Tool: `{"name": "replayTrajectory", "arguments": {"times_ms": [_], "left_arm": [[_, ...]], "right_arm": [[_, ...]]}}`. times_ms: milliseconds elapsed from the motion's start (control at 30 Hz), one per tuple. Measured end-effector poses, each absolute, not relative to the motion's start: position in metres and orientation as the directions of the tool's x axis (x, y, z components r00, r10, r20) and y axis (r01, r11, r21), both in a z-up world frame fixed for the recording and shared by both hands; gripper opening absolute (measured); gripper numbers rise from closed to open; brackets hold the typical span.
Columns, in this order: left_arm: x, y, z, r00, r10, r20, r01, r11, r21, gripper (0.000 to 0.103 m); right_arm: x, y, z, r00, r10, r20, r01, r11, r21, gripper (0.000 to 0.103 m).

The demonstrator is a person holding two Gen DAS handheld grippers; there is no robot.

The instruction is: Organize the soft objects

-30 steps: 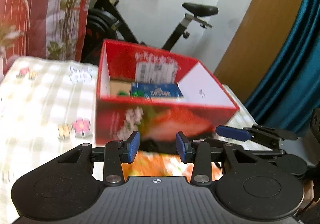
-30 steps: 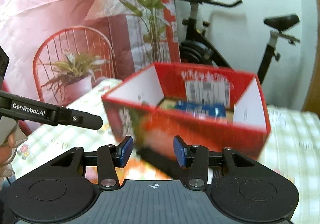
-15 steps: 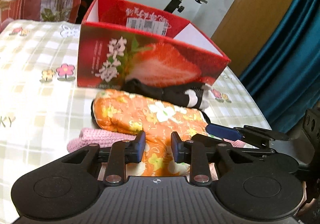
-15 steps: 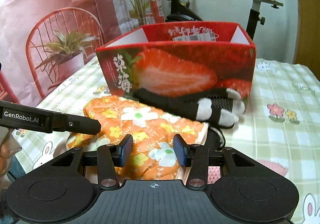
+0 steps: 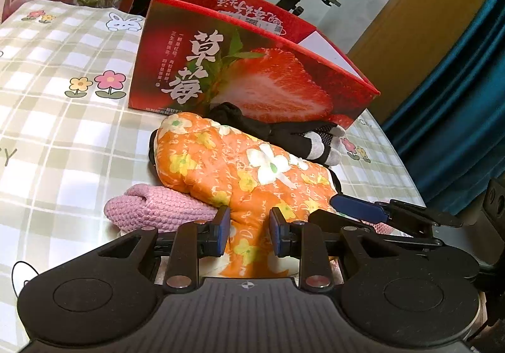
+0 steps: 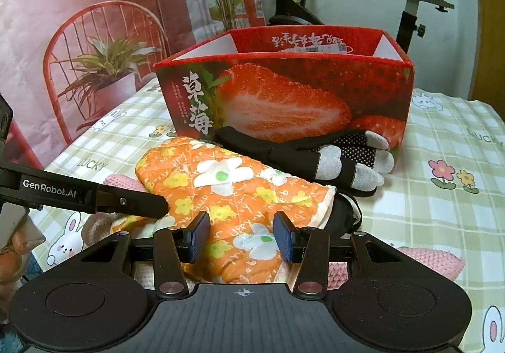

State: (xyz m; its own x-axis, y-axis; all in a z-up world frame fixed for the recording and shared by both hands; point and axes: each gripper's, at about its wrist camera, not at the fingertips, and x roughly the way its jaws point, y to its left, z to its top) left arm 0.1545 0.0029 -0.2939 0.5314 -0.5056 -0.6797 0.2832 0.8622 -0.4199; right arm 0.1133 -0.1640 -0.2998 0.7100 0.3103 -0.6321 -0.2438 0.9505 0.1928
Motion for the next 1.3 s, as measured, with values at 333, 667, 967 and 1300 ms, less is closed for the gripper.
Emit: {"name": "replayTrajectory", "arguments": {"times_ms": [333,667,967,1300], "left_arm": [[0.155,0.002,-0.294,0.531,-0.504,-0.682,0.275,0.863,-0.423,0.028],[0.154,0.004,-0.298,0.540,-0.504,-0.674,0.260,0.861,-0.436,0.028],[0.156,0.002,-0.297,0.529,-0.503,-0.684,0.272,0.863,-0.425,0.028],[0.158,0.000,-0.296,0.510,-0.507,-0.695,0.310,0.862,-0.402,0.028]], "right_arm": [[0.117,-0.165,-0.302,0.700,0.326,-0.635,-0.250,0.945,0.210,0.043],[0.118,-0.167,-0.300,0.680,0.338,-0.651,-0.279,0.940,0.197,0.043],[0.111,-0.172,-0.307,0.707,0.349,-0.616,-0.233,0.936,0.263,0.043],[0.104,-0.170,-0.311,0.739,0.335,-0.585,-0.207,0.939,0.275,0.043]]}}
